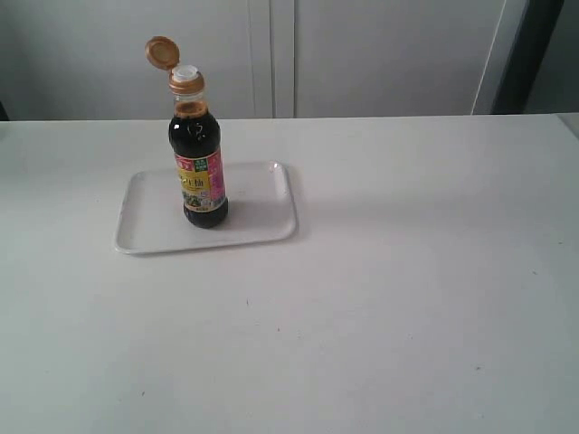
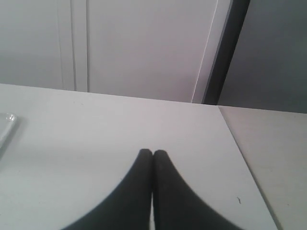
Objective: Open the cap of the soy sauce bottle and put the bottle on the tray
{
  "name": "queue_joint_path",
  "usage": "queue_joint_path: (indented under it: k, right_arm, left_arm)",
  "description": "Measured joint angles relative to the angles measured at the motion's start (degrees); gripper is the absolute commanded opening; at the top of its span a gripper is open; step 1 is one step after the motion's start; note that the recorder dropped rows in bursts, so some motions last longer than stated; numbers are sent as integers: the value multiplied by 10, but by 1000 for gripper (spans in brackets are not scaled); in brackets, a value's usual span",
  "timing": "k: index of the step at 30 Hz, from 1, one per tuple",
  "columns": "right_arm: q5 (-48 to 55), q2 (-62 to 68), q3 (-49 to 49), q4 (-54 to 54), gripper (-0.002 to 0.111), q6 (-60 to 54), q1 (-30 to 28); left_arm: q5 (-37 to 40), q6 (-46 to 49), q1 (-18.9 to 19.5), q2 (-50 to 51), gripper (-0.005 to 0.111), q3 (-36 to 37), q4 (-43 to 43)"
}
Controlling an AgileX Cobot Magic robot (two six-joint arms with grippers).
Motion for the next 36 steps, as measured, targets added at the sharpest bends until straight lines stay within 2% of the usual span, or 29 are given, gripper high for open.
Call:
queue_joint_path:
  k: [13, 18, 27, 36]
  right_arm:
    - [0, 0, 0, 0, 0, 0, 0]
    - [0, 0, 0, 0, 0, 0, 0]
    - [0, 0, 0, 0, 0, 0, 0]
    - [0, 0, 0, 0, 0, 0, 0]
  left_arm:
    - [-1, 0, 0, 0, 0, 0, -2]
    - [-35, 0, 0, 0, 0, 22, -11]
    - [-150, 8, 0, 1, 0, 125, -15]
    - [-196, 9, 0, 1, 0, 206, -16]
